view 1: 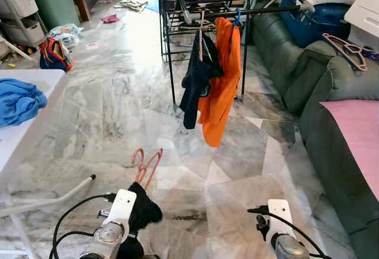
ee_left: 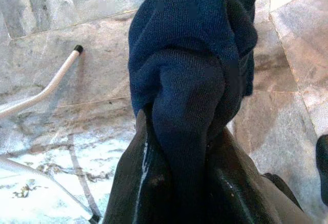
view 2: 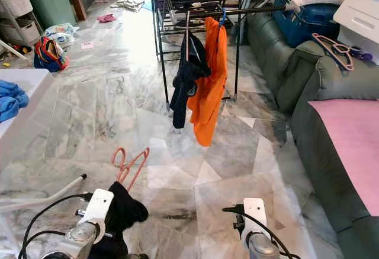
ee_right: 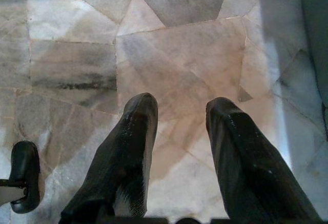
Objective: Hang hanger
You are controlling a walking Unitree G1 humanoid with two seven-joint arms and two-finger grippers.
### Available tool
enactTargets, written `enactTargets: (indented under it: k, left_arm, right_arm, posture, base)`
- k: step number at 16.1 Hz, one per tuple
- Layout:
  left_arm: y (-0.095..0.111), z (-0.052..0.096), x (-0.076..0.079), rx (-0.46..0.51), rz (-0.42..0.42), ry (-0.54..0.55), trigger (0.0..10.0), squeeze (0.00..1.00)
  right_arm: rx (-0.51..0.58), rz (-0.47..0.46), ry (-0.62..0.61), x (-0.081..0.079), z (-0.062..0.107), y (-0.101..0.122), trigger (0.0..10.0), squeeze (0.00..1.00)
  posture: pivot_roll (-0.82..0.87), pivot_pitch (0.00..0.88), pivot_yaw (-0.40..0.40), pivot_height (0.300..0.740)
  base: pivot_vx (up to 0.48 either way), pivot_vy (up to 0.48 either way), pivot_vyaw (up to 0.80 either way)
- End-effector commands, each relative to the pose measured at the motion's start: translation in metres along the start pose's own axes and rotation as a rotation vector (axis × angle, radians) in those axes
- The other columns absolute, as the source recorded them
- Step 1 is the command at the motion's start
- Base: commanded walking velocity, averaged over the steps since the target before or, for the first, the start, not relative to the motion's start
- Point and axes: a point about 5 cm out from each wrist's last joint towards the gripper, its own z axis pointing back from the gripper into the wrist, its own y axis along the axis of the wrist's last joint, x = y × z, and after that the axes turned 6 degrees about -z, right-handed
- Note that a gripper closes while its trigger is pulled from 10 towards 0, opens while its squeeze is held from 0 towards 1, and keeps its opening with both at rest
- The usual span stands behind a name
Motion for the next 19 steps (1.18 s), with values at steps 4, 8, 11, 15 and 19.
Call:
enactTargets:
  k: [4,8,11,15,19]
  left_arm:
    - [0.002,-0.001,0.003,-0.006,-0.007,-0.003,10.0,0.0]
    - [0.001,-0.001,0.003,-0.015,-0.019,-0.003,10.0,0.0]
    - [-0.003,0.0,0.003,-0.027,-0.028,-0.007,10.0,0.0]
    - [-0.006,0.001,0.003,-0.038,-0.034,-0.006,10.0,0.0]
    - [-0.009,0.001,0.001,-0.048,-0.022,-0.001,10.0,0.0]
  right_arm:
    - [-0.016,0.002,0.01,-0.003,0.0,-0.001,2.1,0.0]
    - [-0.02,0.011,0.016,-0.005,0.0,-0.003,0.0,0.0]
    - [-0.022,0.004,0.018,-0.006,0.0,-0.003,10.0,0.0]
    - [-0.039,-0.044,0.015,-0.006,0.0,-0.004,10.0,0.0]
    - [-0.048,-0.084,0.008,-0.007,0.0,-0.006,10.0,0.0]
  posture:
    - [-0.02,0.015,-0.005,0.74]
    - [-0.02,0.012,-0.002,0.74]
    - [-0.02,0.015,0.0,0.74]
    - [-0.02,0.012,0.001,0.74]
    - [-0.02,0.01,0.005,0.74]
  base:
    - [0.0,0.0,0.0]
    - [0.0,0.0,0.0]
    - [0.0,0.0,0.0]
    - [0.0,0.0,0.0]
    - [0.0,0.0,0.0]
